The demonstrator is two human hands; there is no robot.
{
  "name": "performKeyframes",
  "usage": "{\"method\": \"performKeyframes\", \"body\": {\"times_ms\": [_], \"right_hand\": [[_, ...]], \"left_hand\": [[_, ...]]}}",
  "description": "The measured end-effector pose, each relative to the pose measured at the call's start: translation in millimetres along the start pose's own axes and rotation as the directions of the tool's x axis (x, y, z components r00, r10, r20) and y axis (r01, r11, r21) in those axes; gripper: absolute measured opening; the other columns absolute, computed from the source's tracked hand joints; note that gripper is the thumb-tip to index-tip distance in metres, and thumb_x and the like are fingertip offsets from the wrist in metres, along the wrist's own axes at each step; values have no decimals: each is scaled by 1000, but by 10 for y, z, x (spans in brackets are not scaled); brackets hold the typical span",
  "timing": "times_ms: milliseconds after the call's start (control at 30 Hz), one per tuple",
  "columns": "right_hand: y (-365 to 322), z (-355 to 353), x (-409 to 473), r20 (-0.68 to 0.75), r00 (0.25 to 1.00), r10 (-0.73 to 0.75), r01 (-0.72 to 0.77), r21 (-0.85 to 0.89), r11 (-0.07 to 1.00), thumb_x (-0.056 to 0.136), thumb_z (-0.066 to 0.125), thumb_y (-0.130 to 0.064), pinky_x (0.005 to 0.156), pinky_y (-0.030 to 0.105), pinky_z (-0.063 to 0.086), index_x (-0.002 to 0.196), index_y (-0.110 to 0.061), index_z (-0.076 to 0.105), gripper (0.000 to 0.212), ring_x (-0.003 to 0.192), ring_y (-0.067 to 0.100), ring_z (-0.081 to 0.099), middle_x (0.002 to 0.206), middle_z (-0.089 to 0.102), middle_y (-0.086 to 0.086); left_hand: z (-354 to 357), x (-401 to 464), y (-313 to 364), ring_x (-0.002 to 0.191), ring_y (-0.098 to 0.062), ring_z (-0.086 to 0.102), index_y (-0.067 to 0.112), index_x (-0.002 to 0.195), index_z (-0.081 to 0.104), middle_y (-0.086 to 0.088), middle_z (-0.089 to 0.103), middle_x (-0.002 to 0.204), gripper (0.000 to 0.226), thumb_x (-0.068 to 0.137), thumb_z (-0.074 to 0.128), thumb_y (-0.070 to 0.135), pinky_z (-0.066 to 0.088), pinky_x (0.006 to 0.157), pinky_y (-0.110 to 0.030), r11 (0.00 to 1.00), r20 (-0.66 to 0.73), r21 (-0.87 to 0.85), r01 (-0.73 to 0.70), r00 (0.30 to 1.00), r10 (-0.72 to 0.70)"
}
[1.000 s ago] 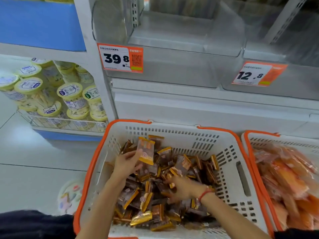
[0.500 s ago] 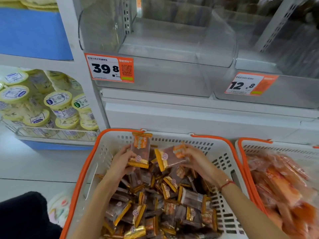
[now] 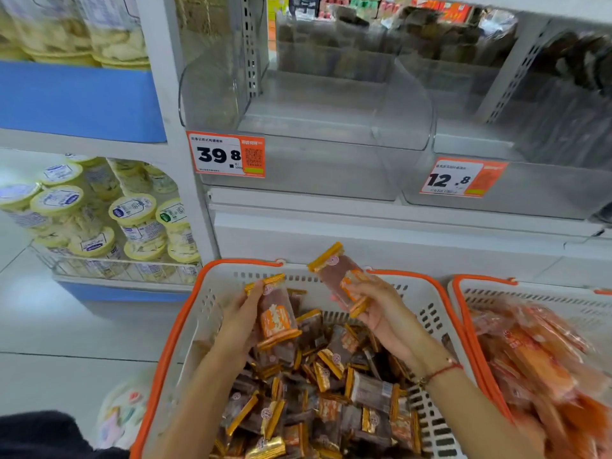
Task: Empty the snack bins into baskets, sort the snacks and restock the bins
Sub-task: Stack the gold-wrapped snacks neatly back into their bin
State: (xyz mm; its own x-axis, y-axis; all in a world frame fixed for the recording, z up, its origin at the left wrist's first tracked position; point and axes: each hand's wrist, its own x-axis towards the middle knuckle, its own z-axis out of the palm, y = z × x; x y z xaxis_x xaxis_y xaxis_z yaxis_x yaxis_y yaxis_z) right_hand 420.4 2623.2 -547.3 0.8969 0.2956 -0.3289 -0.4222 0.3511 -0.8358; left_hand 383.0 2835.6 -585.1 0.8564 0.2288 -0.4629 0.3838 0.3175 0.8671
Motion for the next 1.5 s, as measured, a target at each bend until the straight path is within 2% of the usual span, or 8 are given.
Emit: {"method": "performKeyframes", "body": {"times_ms": [167, 400, 600, 767, 967, 1167, 1333, 1500], "right_hand": [[404, 270, -17, -72, 996, -46, 23, -292, 956, 82, 75, -16, 89, 37, 56, 119, -37, 58, 46, 101, 18, 69, 119, 66, 1], [1044, 413, 235, 65, 996, -63, 90, -745, 661, 93, 57, -45, 89, 8, 39, 122, -37, 62, 30, 106, -7, 47, 112, 48, -24], [1452, 68, 1018, -494, 866, -78, -264, -584, 767, 95, 60, -27, 86, 28, 44, 119, -12, 51, 30, 101, 18, 56, 111, 59, 4], [1596, 234, 1337, -466, 863, -195, -206, -677, 706, 81, 75, -38, 76, 25, 46, 102, -19, 53, 36, 91, 13, 58, 99, 62, -2], [1409, 86, 1011, -317, 932, -178, -100, -695, 712, 91, 58, -51, 55, 15, 41, 102, -24, 74, 34, 55, 11, 59, 57, 59, 5], [618, 189, 344, -165, 929, -330, 204, -517, 832, 90, 66, -25, 69, 11, 50, 110, -25, 70, 20, 88, 4, 66, 98, 70, -5], [422, 356, -19, 299, 929, -218, 370, -753, 544, 79, 78, -33, 99, 11, 40, 123, -42, 63, 46, 128, -11, 37, 138, 42, -22], [286, 401, -175, 120, 972, -201, 228, -683, 694, 83, 71, -43, 84, 10, 45, 104, -32, 71, 24, 119, -9, 48, 127, 52, -23]], "left_hand": [[101, 32, -197, 92, -22, 68, 18, 117, 61, -7, 71, 106, 39, 103, 35, 43, 54, 76, -35, 988, -15, -125, 89, 996, -91], [-14, -52, -465, 102, -24, 69, 12, 124, 62, -11, 72, 111, 34, 96, 54, 30, 51, 94, -44, 957, -16, -267, 116, 992, -125], [-416, 119, -387, 103, -23, 67, 7, 116, 60, -16, 65, 120, 29, 101, 43, 25, 57, 82, -36, 800, -63, -594, 81, 987, -146], [-495, 189, -311, 118, -28, 60, 17, 130, 54, -13, 66, 124, 35, 101, 42, 30, 43, 103, -47, 761, 20, -631, 155, 983, -183], [-449, 219, -352, 98, -23, 62, 17, 124, 55, -13, 65, 116, 27, 101, 43, 21, 49, 77, -36, 924, -127, -352, 148, 971, -204], [-241, 160, -146, 84, -19, 65, 17, 121, 55, -6, 68, 98, 23, 99, 50, 14, 53, 70, -37, 987, -8, -111, 115, 993, -116], [-24, -40, 33, 92, -19, 68, 12, 122, 61, -10, 70, 112, 27, 101, 45, 17, 56, 75, -33, 983, 212, -163, 90, 976, -54], [51, -147, 79, 106, -25, 67, 9, 128, 59, -12, 69, 118, 34, 101, 44, 23, 54, 83, -35, 983, 265, -160, 90, 963, -45]]}}
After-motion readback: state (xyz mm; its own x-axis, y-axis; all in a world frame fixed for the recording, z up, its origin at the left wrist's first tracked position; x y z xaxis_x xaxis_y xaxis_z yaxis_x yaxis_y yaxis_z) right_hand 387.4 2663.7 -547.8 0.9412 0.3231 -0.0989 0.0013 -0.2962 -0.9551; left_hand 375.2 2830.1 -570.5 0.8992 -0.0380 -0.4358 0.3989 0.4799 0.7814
